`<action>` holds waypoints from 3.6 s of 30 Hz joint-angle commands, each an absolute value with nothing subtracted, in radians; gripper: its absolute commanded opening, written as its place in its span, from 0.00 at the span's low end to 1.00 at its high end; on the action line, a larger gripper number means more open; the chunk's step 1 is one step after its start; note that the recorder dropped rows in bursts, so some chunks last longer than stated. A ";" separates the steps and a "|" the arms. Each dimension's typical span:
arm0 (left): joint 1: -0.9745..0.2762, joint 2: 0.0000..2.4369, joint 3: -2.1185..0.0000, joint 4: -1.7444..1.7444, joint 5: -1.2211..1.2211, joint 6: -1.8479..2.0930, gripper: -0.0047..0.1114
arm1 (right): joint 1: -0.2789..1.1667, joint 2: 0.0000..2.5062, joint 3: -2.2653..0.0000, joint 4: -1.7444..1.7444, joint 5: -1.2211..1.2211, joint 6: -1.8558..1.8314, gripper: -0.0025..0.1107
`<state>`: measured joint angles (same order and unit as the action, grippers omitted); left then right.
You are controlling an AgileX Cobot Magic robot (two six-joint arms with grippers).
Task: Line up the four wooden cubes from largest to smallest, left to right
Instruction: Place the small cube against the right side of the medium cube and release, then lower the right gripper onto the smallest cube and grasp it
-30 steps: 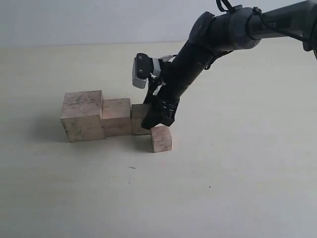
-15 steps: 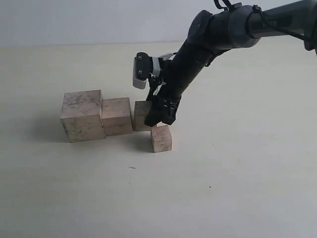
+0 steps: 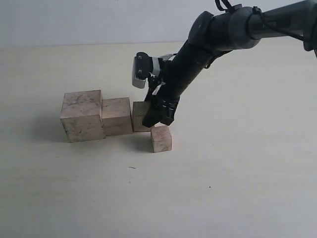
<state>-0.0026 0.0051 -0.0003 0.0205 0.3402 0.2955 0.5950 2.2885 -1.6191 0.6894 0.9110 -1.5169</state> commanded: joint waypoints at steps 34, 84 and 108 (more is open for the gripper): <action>-0.009 0.000 0.000 0.020 0.327 0.292 0.04 | 0.616 2.301 -1.610 0.651 0.887 -1.472 0.02; -0.009 0.000 0.000 0.020 0.327 0.292 0.04 | 0.676 2.045 -1.580 0.230 1.221 -0.065 0.35; -0.009 0.000 0.000 0.020 0.327 0.292 0.04 | 0.873 2.036 -1.470 0.048 1.056 0.272 0.64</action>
<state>-0.0026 0.0051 -0.0003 0.0205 0.3402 0.2955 0.8717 2.0261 -1.4716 0.0307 1.0783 0.2654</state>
